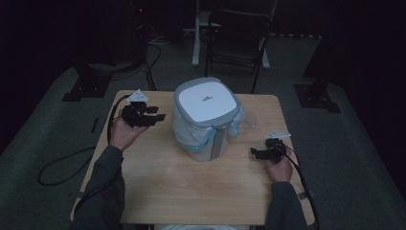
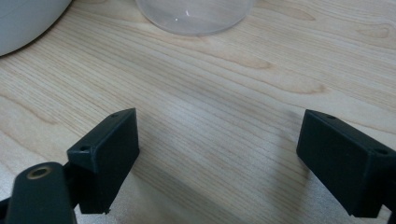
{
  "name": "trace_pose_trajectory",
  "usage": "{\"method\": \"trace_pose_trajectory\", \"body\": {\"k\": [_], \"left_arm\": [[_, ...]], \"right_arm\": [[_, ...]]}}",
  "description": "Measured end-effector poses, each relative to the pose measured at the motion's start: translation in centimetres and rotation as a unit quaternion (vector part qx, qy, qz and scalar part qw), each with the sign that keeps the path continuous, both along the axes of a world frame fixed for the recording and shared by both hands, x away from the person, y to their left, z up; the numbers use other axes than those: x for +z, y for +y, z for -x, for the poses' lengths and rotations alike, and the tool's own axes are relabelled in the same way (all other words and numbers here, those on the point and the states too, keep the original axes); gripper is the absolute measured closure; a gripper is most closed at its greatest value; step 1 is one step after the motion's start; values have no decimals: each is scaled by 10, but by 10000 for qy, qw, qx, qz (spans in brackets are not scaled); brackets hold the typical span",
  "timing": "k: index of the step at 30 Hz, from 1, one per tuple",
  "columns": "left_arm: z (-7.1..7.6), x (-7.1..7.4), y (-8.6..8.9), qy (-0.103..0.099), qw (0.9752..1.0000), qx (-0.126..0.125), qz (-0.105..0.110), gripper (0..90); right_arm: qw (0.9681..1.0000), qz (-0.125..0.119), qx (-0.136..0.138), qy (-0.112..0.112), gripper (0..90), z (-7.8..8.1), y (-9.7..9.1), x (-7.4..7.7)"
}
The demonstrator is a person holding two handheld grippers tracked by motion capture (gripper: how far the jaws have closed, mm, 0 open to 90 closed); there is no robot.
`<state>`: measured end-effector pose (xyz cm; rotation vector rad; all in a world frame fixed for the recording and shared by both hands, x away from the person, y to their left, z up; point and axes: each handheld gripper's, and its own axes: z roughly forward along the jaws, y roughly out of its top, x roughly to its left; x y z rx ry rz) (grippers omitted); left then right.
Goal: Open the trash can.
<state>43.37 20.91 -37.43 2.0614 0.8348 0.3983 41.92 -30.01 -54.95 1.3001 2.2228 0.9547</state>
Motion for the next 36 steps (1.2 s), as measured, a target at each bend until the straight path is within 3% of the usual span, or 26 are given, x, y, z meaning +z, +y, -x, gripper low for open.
{"method": "trace_pose_trajectory", "body": {"k": [11,23,36], "left_arm": [[-5,25,-5,-242,9997,-45,-67,527],[-10,44,-9,-338,9992,-162,-131,581],[-13,68,-15,-505,9984,-218,-122,582]], "right_arm": [[10000,-2,1,-1,122,0,0,0],[10000,0,0,1,122,0,0,0],[10000,-1,1,1,122,0,0,0]]}}
